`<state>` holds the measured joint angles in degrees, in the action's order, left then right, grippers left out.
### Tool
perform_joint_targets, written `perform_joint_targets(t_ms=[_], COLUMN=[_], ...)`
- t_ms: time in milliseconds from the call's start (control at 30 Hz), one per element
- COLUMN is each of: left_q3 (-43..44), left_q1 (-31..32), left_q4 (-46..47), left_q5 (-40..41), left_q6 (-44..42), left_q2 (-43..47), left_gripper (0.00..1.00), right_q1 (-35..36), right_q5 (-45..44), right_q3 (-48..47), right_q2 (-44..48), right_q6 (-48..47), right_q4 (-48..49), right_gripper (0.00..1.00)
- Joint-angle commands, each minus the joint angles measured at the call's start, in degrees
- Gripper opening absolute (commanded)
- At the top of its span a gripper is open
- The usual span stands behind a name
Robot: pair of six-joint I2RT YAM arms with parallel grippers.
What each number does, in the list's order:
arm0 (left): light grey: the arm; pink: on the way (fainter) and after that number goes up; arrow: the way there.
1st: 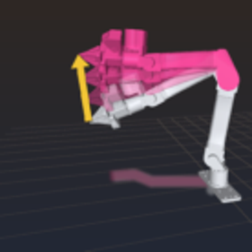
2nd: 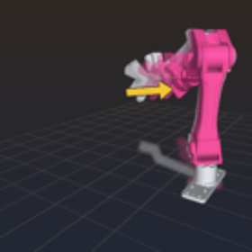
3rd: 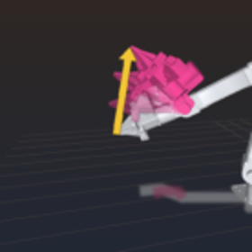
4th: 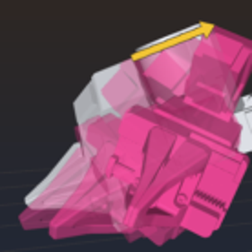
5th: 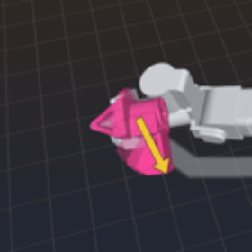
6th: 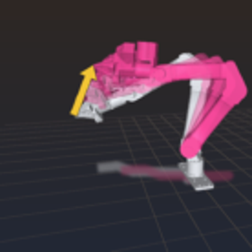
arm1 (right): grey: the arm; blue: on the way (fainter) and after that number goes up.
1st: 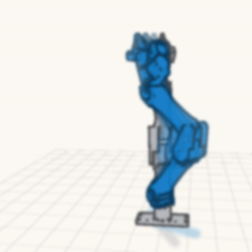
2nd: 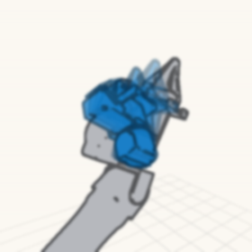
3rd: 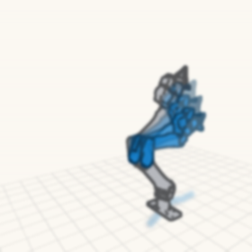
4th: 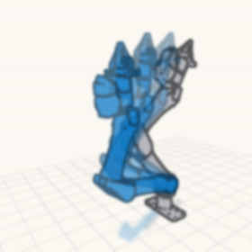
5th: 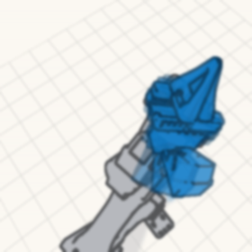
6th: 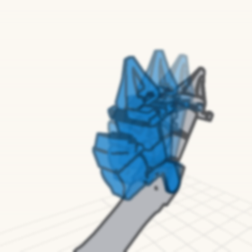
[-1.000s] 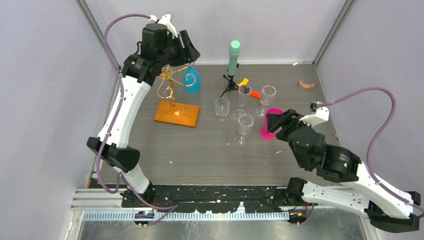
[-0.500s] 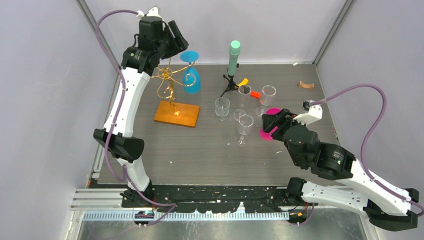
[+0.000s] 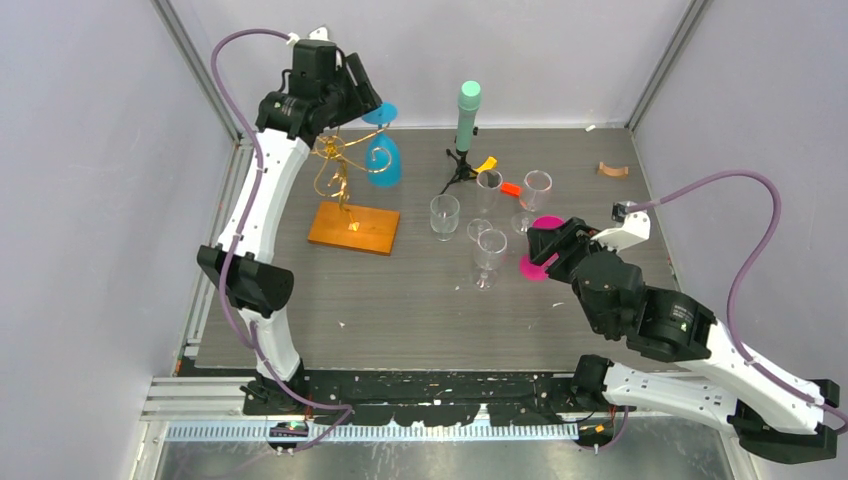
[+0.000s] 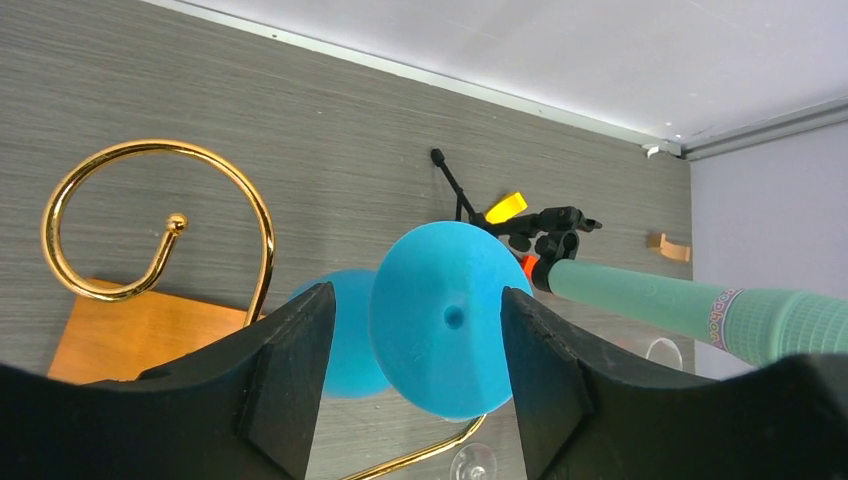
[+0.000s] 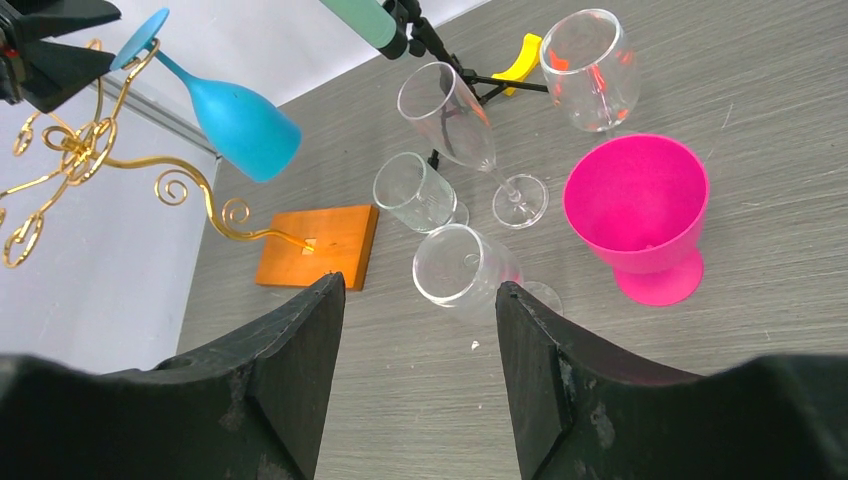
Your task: Take the wine glass off the wine glass rack
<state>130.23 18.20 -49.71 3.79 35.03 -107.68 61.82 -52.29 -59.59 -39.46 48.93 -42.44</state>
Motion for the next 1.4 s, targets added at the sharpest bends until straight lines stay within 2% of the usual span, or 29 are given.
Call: perform_joint_targets(t_ms=[0,267,467,767,933,1000,1367], left_q3=[-0.85,-5.36,-6.49,-6.90,-6.75,-6.85,-13.82], left_q1=[-1.18,-2.36,-2.46,-2.46,-2.46,-2.46,-2.75], left_q4=[1.47,4.84,5.92,6.39,6.92,7.27,14.92], left_q5=[-2.98,-7.90,-8.37,-6.39,-6.77,-7.06,-11.58], left_q6=[1.71,4.17,4.22,1.99,1.44,1.56,5.73], left_q2=[0.43,2.12,2.78,4.62,5.26,5.56,10.97], left_gripper=[0.62,0.55,0.38,0.26,0.11,0.01,0.00], right_q1=[0.23,0.23,0.23,0.22,0.22,0.23,0.23], right_q5=[-2.40,-2.62,-2.60,-3.16,-3.17,-3.27,-3.25], right_q3=[-0.30,-0.17,-0.11,0.19,0.09,0.04,-0.25], right_q2=[1.11,1.57,1.82,2.16,1.89,1.81,1.23], right_q6=[1.67,2.22,2.30,2.58,2.69,2.75,2.77], right_q4=[1.90,1.91,1.91,1.88,1.87,1.87,1.91], right_gripper=[0.62,0.61,0.61,0.60,0.59,0.59,0.59])
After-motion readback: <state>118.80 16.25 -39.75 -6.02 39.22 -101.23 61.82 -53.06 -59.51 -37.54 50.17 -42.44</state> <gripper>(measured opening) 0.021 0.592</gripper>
